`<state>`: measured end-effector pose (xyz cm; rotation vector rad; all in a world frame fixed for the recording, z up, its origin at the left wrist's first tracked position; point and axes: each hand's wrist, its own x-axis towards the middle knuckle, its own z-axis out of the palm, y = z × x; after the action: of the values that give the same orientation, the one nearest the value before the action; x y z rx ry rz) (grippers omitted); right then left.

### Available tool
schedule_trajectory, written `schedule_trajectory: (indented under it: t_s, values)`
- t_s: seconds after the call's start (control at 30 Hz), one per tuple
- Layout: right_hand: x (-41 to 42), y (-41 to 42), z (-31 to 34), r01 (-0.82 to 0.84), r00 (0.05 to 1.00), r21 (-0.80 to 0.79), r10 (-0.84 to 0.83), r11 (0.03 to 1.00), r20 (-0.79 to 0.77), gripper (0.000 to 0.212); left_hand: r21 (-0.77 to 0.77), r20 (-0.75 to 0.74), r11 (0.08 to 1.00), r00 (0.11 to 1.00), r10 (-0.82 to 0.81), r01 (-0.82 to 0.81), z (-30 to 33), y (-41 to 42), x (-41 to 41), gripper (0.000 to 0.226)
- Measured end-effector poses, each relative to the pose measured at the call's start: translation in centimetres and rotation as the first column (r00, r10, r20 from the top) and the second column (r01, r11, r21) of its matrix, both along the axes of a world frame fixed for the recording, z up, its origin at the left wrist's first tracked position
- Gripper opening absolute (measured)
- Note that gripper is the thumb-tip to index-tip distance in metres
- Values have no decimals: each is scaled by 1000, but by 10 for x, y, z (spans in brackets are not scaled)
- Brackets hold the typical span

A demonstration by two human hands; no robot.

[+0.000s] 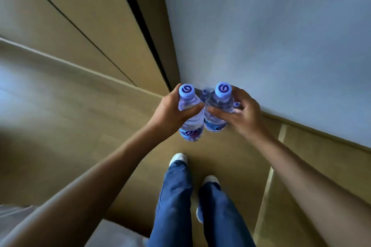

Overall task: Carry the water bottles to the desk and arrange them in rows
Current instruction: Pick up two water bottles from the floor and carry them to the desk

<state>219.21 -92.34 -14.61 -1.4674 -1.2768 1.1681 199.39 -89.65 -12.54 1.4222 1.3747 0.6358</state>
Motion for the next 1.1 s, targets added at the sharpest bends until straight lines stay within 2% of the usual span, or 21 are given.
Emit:
schedule_trajectory:
  t_s: [0.17,0.4,0.6,0.77,0.9,1.1]
  values:
    - [-62,1,76,-167,985,1,167,986,-32,40,47,-26,985,986,166,-165,84,-32,-70,24]
    - [-178,1,139,-449,891,-20,446,893,-86,30,78,11,903,906,423,-423,145,-88,-175,32]
    - [-297,6,167,-661,750,-24,661,750,-20,52,103,52,762,769,638,-639,163,-131,-275,20]
    - [-394,14,177,-777,629,-37,776,628,-32,30,142,68,647,660,748,-749,170,-146,-359,22]
    - [-463,23,185,-825,565,-35,823,564,-55,30,182,96,551,573,814,-814,172,-151,-419,21]
    - [-558,55,188,-870,493,-38,868,492,-66,32,234,54,511,536,842,-827,175,-139,-496,22]
